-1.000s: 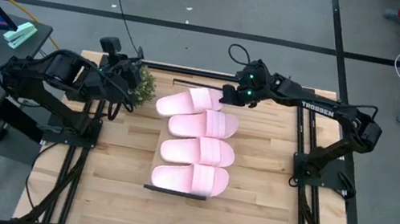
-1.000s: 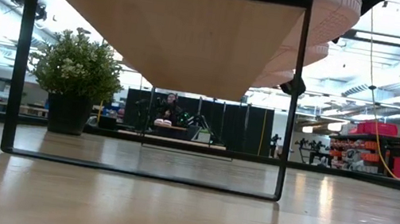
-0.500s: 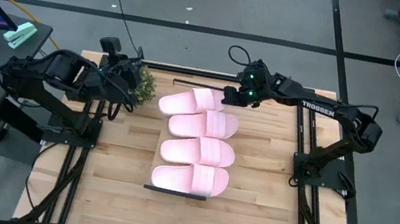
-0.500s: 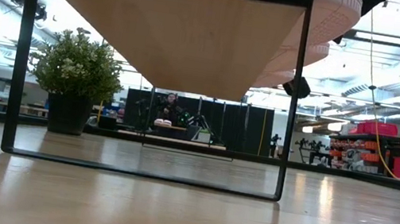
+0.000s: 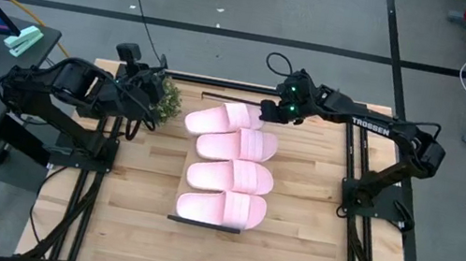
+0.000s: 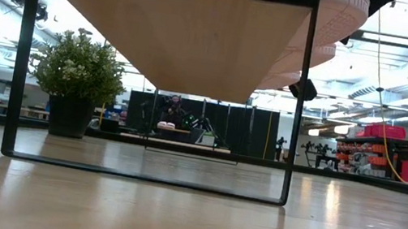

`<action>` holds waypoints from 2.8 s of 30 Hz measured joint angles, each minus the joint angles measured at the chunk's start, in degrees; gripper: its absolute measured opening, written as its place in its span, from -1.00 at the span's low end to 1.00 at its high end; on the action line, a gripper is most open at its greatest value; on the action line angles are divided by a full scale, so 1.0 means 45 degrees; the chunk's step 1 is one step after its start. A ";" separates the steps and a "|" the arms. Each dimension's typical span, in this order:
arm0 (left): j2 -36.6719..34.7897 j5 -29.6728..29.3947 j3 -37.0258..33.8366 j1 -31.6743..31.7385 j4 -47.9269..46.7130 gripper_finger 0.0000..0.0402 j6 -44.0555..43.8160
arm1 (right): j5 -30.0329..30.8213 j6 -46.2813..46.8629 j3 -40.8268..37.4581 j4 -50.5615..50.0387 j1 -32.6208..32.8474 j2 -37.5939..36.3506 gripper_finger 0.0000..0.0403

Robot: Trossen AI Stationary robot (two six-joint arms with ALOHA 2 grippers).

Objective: Pick and place slides into the shelf
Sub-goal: Adjust the pink slides on the shelf, then return to Home Position

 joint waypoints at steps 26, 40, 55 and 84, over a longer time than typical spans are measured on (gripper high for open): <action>0.0002 -0.0003 0.0000 0.0000 0.0002 -0.59 0.0000 | 0.0224 -0.0386 0.0000 -0.0588 0.0029 0.0000 -0.84; 0.0002 -0.0001 0.0000 0.0003 -0.0003 -0.56 0.0000 | 0.0011 -0.0384 0.0000 -0.0670 -0.0215 -0.0369 -0.30; 0.0002 0.1120 0.0000 0.0000 -0.0095 -0.53 -0.0417 | -0.0273 -0.4669 0.0024 -0.3070 -0.0096 -0.3606 -0.81; -0.0529 0.6002 -0.1831 0.0000 0.2538 -0.89 -0.1943 | 0.2887 -0.7003 0.0024 -0.4741 0.5846 -0.5838 -0.99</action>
